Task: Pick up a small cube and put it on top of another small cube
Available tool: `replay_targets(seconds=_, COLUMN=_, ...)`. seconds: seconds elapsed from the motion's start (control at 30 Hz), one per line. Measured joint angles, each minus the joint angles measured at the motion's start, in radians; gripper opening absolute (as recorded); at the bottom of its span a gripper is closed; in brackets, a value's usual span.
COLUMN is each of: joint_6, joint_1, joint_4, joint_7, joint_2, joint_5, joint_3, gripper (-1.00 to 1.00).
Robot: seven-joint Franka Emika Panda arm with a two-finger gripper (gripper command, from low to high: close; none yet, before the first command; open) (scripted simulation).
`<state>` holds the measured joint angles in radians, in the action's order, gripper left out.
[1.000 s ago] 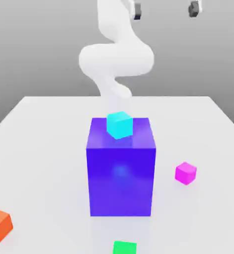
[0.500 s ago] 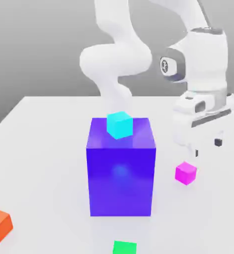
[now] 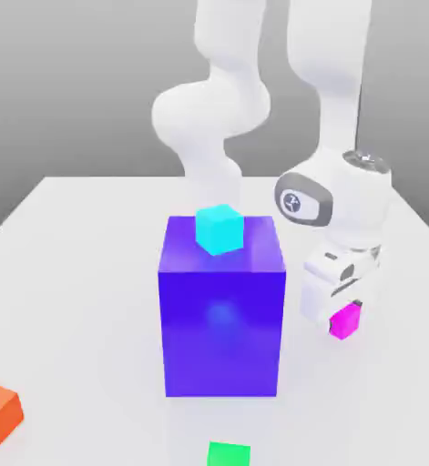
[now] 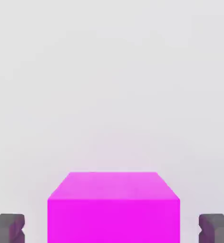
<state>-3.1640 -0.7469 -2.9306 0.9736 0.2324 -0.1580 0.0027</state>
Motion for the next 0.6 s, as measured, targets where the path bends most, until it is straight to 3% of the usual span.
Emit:
replay_targets(seconds=0.13, joint_6=-0.004, joint_1=-0.011, joint_4=0.001, joint_7=0.005, joint_2=0.005, joint_5=-0.006, joint_3=-0.012, gripper=-1.0)
replay_targets(seconds=0.2, joint_6=0.038, joint_1=0.039, joint_4=-0.007, joint_7=-0.007, joint_2=-0.045, joint_5=0.003, joint_3=0.038, gripper=-1.0)
replay_targets(seconds=0.3, joint_6=0.119, joint_1=0.089, joint_4=-0.026, joint_7=-0.086, joint_2=-0.146, joint_5=0.111, joint_3=0.116, gripper=-1.0)
replay_targets(seconds=0.43, joint_6=0.232, joint_1=0.072, joint_4=-0.05, joint_7=-0.137, joint_2=-0.281, joint_5=0.188, joint_3=0.12, gripper=-1.0)
replay_targets(seconds=0.6, joint_6=0.334, joint_1=0.208, joint_4=0.09, joint_7=-0.204, joint_2=-0.242, joint_5=0.136, joint_3=0.044, gripper=-1.0)
